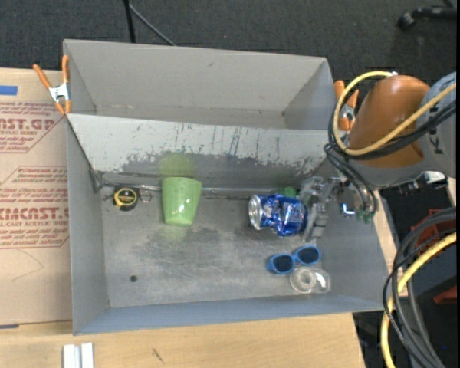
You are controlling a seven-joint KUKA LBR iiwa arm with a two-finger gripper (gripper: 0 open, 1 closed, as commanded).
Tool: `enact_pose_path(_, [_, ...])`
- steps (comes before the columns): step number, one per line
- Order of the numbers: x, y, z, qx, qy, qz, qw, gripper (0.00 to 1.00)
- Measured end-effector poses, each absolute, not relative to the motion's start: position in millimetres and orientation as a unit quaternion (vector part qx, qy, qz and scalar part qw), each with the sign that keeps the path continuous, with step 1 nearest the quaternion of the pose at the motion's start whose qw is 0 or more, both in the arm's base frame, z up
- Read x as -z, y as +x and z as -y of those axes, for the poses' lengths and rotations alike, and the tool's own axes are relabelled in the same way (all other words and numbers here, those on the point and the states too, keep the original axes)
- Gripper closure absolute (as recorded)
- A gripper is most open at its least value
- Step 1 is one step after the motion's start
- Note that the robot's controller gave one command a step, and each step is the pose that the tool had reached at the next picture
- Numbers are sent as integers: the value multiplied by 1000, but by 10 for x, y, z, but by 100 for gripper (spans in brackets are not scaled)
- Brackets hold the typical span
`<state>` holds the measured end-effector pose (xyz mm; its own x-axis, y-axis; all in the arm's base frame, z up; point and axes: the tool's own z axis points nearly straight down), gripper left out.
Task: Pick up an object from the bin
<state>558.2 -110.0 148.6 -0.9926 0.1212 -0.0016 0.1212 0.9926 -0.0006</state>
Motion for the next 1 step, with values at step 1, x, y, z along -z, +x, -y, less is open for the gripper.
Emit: enact_pose_path(1, [-2283, 5522, 1125, 1, 67, -998, 5, 100])
